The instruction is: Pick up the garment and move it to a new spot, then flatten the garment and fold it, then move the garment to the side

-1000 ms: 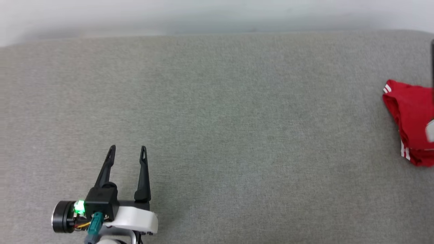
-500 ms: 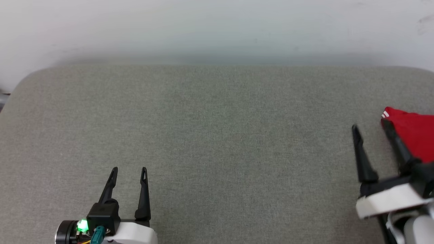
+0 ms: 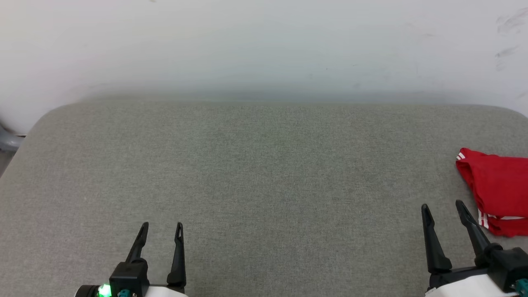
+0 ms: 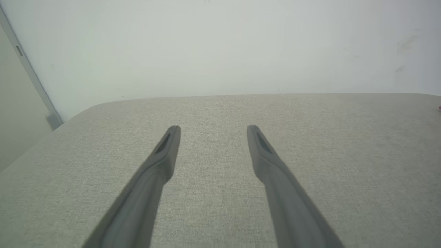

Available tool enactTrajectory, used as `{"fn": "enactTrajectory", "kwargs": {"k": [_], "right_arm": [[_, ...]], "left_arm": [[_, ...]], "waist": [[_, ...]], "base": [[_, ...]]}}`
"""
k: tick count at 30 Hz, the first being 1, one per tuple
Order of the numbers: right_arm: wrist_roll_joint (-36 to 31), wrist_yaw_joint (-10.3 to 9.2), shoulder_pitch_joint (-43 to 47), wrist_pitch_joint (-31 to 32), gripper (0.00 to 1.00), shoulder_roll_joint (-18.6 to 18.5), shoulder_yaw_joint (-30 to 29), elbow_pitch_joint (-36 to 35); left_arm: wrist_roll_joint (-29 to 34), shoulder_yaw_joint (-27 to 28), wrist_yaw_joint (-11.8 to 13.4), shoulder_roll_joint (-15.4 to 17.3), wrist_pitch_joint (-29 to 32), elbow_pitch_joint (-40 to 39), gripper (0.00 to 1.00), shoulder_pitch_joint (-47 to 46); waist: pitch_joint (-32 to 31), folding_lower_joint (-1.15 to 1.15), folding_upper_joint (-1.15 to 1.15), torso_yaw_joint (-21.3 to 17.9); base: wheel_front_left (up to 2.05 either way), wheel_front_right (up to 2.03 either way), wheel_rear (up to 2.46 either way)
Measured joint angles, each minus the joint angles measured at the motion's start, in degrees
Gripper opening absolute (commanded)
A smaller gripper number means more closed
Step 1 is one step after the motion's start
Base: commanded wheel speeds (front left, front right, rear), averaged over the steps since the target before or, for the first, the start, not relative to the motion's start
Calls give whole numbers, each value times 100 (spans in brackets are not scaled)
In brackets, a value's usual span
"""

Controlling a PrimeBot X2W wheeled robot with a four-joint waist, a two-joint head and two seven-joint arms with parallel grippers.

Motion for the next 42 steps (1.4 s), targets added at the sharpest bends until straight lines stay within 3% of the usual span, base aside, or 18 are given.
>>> {"fn": "enactTrajectory", "kwargs": {"k": [8, 9, 16, 42], "right_arm": [[-57, 0, 160, 46, 100, 112, -46, -115], [-58, -1, 160, 49, 0, 116, -44, -115], [31, 1, 203, 82, 0, 126, -15, 207], [2909, 0, -122, 576, 0, 90, 9, 628]], "left_arm": [[5, 12, -66, -14, 0, 43, 100, 55], [22, 18, -65, -15, 0, 45, 0, 55], [-74, 24, -65, -36, 51, 371, 0, 155], [-2887, 335, -343, -81, 730, 558, 0, -172]], "waist": [[-19, 0, 0, -9], [-20, 1, 0, -10], [-22, 1, 0, -14], [-18, 1, 0, -65]], "base": [[0, 0, 0], [0, 0, 0], [0, 0, 0], [0, 0, 0]]}}
